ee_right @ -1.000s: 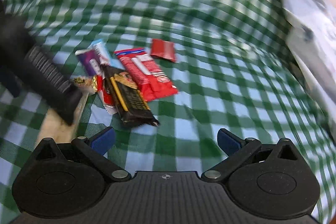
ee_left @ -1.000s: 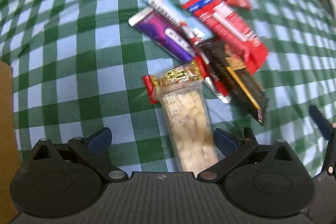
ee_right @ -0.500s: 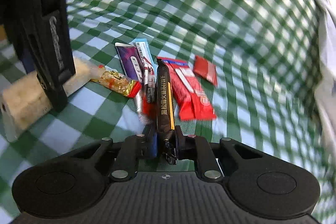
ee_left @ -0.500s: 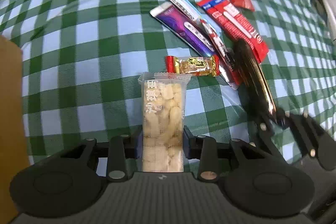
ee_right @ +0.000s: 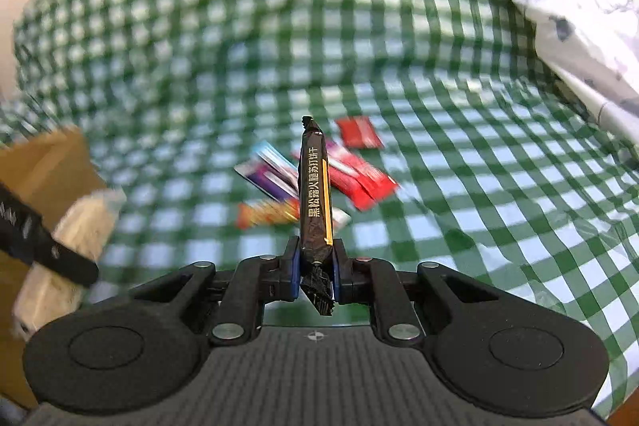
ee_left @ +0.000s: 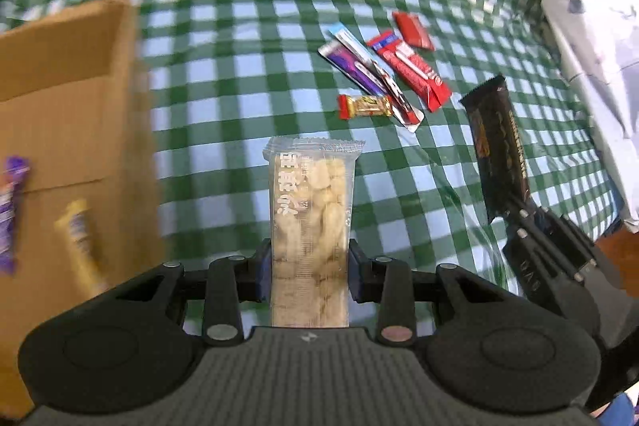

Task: Organize snacks
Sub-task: 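Carry the white nut bar and dark brown bar over the box with both grippers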

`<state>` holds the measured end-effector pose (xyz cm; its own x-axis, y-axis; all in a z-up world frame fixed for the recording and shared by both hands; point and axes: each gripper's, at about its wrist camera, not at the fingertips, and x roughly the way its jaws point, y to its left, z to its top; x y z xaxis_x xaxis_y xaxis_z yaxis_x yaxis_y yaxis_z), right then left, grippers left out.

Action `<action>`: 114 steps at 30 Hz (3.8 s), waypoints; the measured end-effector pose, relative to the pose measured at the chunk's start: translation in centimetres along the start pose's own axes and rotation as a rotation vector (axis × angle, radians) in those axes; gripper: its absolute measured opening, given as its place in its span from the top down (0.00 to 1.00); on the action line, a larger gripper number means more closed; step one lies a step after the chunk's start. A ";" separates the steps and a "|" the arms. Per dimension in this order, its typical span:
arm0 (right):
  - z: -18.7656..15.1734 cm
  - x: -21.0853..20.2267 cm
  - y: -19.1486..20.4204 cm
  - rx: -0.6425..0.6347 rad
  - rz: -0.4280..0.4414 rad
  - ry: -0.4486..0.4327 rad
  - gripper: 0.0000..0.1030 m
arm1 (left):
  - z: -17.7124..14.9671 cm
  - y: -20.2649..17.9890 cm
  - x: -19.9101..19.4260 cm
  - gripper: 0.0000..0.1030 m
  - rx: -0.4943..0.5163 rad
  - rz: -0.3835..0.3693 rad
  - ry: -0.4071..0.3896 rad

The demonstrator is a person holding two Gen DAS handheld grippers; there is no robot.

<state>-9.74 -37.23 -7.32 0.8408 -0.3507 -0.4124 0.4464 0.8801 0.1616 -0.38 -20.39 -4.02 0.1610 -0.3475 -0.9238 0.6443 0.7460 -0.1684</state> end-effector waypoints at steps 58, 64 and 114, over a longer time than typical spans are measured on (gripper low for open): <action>-6.2 -27.7 27.5 -0.251 0.382 0.048 0.85 | -25.9 18.7 -23.2 0.61 -0.224 0.096 -0.278; -6.2 -27.3 27.6 -0.244 0.383 0.064 0.85 | -25.6 18.9 -22.6 0.61 -0.224 0.099 -0.267; -2.6 -15.8 28.6 -0.227 0.313 0.163 0.85 | -13.9 22.5 -17.0 0.61 -0.291 0.115 -0.264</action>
<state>-10.99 -5.70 1.52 0.8573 -0.0161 -0.5145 0.0828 0.9908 0.1071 0.98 10.17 3.07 0.4303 -0.3579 -0.8287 0.3785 0.9050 -0.1943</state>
